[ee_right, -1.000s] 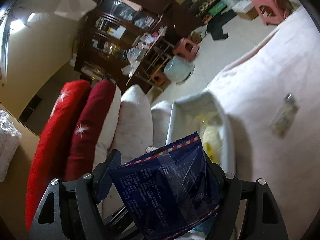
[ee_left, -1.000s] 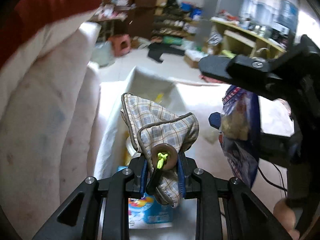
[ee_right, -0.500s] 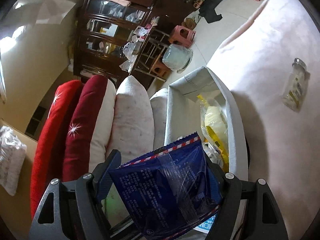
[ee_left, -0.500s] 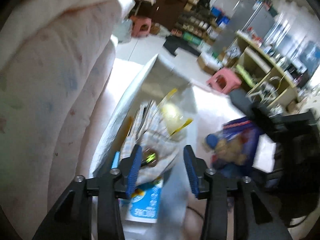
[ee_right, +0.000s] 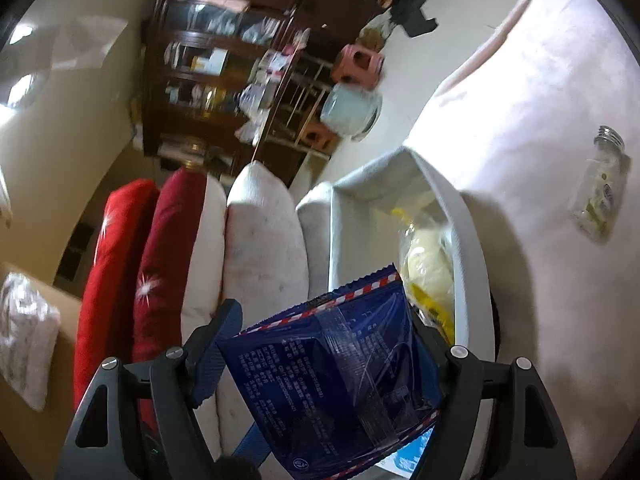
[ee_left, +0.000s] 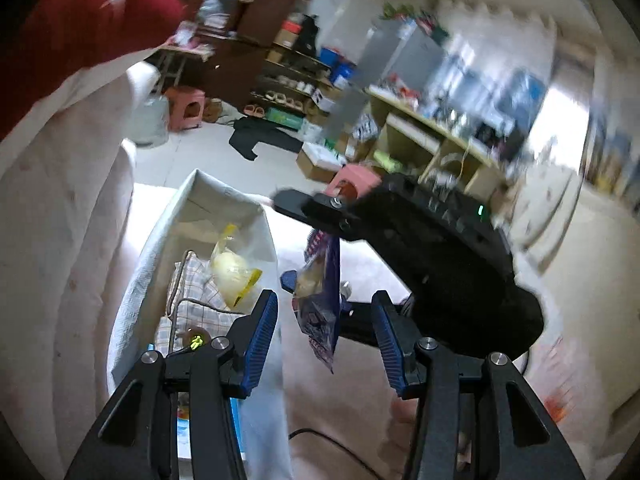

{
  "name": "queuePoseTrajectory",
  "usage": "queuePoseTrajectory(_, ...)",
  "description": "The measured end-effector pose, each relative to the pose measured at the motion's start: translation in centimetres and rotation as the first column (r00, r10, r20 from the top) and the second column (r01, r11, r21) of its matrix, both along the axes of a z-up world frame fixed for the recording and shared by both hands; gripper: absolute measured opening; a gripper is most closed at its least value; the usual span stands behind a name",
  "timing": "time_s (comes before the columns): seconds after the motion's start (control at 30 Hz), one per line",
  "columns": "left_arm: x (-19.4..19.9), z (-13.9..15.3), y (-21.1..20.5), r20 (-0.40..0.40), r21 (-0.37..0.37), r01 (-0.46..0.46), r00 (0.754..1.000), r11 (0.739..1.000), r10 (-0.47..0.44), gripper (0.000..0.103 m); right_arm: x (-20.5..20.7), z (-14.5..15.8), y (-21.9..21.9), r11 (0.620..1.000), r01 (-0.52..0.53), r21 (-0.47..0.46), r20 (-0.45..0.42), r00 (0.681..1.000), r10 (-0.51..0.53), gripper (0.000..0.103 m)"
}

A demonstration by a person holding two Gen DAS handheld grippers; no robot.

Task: Organize objects
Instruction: 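Lower the plaid cloth into the box with the left gripper while the right carries the blue bag, then lower the blue biscuit bag into the box and open the right gripper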

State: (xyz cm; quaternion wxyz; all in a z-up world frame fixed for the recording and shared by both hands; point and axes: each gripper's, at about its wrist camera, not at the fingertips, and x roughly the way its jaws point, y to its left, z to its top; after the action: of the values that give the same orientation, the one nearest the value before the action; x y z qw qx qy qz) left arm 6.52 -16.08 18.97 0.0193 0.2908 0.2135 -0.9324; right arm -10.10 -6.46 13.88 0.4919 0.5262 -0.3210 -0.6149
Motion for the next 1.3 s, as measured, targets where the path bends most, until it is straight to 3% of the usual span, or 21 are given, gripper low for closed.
queuePoseTrajectory(0.13,-1.0,-0.5,1.2,0.028,-0.057,0.016,1.0,0.998,-0.015,0.047,1.0,0.4,-0.2,0.992,-0.102,-0.076,0.012,0.995,0.103,0.077)
queuePoseTrajectory(0.23,-0.9,-0.5,1.5,0.039,-0.105,-0.02,0.999,0.994,0.025,0.02,2.2,1.3,-0.5,0.985,-0.161,-0.065,-0.035,0.987,0.159,0.078)
queuePoseTrajectory(0.37,-1.1,-0.9,1.1,0.026,-0.074,-0.025,0.999,0.997,0.027,0.019,2.6,1.6,0.0,0.988,-0.144,-0.057,-0.049,0.989,0.141,0.078)
queuePoseTrajectory(0.53,-1.6,-1.3,1.2,0.075,-0.138,-0.072,0.994,0.988,0.083,0.018,2.4,1.1,0.4,0.99,-0.136,-0.024,-0.013,0.991,0.136,0.079)
queuePoseTrajectory(0.7,-2.0,-3.1,-1.6,0.185,-0.121,-0.202,0.957,0.972,0.222,0.019,2.7,0.1,1.3,0.989,-0.146,0.019,0.007,0.989,0.146,0.08)
queuePoseTrajectory(0.77,-2.2,-3.8,-2.4,0.23,-0.104,-0.237,0.939,0.966,0.255,0.022,2.7,-0.5,2.1,0.99,-0.138,0.037,0.005,0.99,0.138,0.08)
queuePoseTrajectory(0.87,-2.4,-4.8,-3.5,0.28,-0.066,-0.27,0.919,0.961,0.277,0.043,2.6,-1.7,3.7,0.99,-0.128,0.064,0.007,0.992,0.128,0.08)
queuePoseTrajectory(0.93,-2.1,-5.2,-3.9,0.281,-0.03,-0.289,0.916,0.957,0.286,0.046,2.5,-2.7,4.8,0.984,-0.142,0.106,0.006,0.99,0.142,0.08)
queuePoseTrajectory(1.07,-1.0,-4.7,-4.3,0.235,0.009,-0.352,0.91,0.936,0.341,0.049,2.0,-4.1,9.0,0.97,-0.094,0.226,-0.085,0.99,0.115,0.08)
queuePoseTrajectory(1.2,1.2,-4.1,-4.0,0.12,0.084,-0.418,0.905,0.905,0.407,0.056,0.7,-5.8,14.3,0.945,0.044,0.325,-0.151,0.988,0.005,0.08)
queuePoseTrajectory(1.3,1.8,-4.1,-2.9,0.054,0.114,-0.397,0.918,0.911,0.393,0.057,-0.5,-6.6,17.0,0.931,0.156,0.331,-0.165,0.981,-0.105,0.08)
